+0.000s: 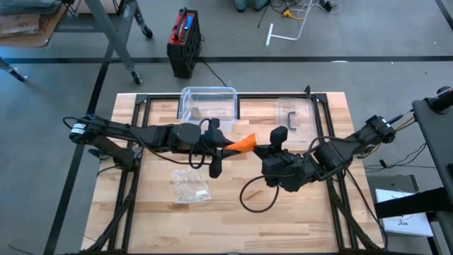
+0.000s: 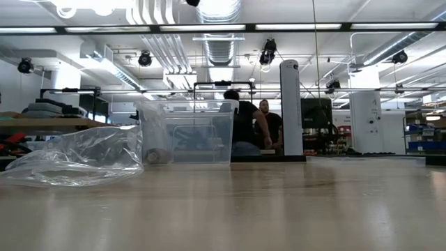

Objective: Roll bandage
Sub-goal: Roll the orange bandage

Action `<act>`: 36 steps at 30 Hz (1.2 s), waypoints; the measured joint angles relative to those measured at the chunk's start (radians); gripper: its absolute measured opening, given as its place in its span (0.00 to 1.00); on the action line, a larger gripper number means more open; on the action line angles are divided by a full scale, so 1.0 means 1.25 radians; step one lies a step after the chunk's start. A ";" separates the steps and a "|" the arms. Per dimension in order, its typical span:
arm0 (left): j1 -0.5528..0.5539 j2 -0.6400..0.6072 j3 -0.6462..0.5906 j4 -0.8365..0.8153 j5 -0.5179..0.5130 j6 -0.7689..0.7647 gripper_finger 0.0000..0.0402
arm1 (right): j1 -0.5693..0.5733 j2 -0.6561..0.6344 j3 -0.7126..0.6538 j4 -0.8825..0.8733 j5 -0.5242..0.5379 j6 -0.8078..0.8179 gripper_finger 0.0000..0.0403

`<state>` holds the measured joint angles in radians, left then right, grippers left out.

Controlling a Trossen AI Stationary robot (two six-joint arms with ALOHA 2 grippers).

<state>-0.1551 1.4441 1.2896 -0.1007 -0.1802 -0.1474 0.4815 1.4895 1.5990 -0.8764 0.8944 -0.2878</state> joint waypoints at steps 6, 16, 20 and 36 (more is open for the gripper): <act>0.001 0.005 -0.002 0.041 0.039 0.000 0.15 | -0.015 -0.002 0.002 -0.014 0.003 0.000 0.11; 0.001 0.009 -0.001 0.066 0.054 0.005 0.17 | -0.025 0.000 0.002 -0.059 0.064 0.011 0.07; 0.001 0.009 -0.006 0.075 0.043 0.005 0.15 | -0.025 0.002 0.000 -0.090 0.124 0.007 0.01; 0.015 0.002 -0.012 0.071 0.038 -0.013 0.15 | -0.009 -0.050 -0.002 -0.154 -0.047 0.189 0.03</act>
<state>-0.1363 1.4464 1.2747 -0.0117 -0.1327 -0.1631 0.4699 1.4269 1.5967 -1.0694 0.8359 -0.0519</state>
